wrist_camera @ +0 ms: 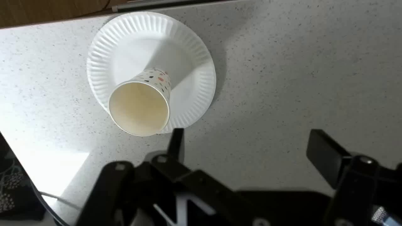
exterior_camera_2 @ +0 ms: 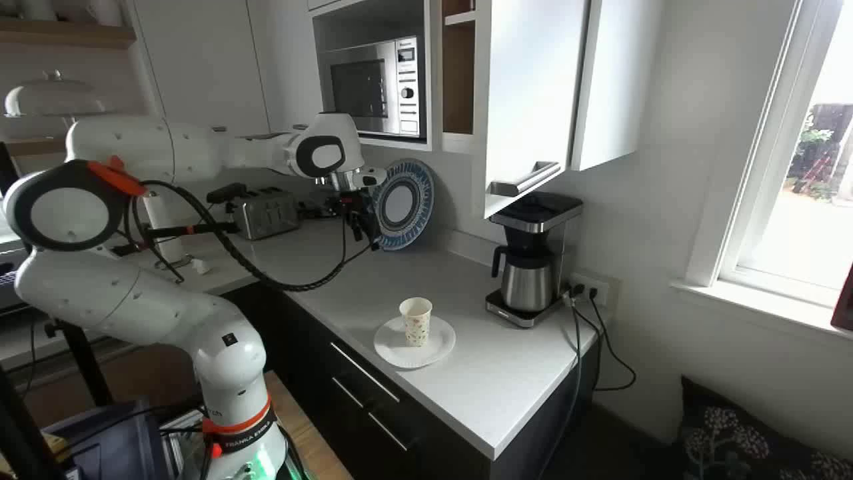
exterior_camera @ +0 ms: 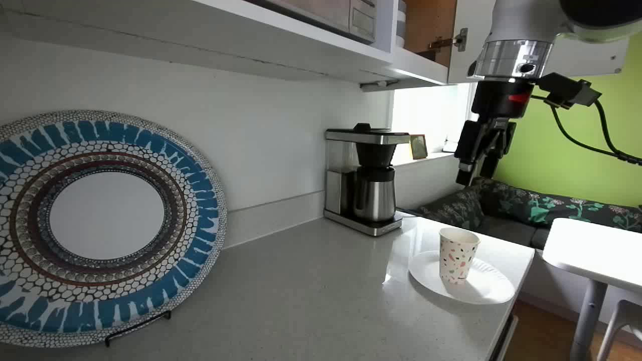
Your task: Pick up the paper towel with a cup on top and put it in the bottom right shelf of the top wall cabinet
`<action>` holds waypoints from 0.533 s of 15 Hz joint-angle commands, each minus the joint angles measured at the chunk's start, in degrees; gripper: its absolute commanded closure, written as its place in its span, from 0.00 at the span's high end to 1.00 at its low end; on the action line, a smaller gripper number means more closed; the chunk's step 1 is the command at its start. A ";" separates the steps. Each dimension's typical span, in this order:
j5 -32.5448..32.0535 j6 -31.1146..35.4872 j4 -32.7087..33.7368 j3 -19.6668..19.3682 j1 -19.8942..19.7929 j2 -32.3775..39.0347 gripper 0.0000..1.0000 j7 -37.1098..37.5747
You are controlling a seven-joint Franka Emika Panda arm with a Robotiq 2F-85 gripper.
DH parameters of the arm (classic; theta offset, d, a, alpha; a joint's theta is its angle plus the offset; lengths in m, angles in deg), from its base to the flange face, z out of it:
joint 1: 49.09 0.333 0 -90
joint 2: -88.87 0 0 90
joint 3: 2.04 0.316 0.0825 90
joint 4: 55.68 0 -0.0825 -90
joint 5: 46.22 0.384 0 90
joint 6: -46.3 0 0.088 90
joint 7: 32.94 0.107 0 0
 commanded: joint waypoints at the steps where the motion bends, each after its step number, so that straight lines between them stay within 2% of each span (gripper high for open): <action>1: -0.21 -0.10 0.10 -0.26 0.33 0.07 1.00 0.16; 6: -0.21 -0.10 0.10 -0.26 0.33 0.07 1.00 0.16; 8: 0.24 0.52 -0.65 -2.43 -0.75 -0.54 1.00 -0.22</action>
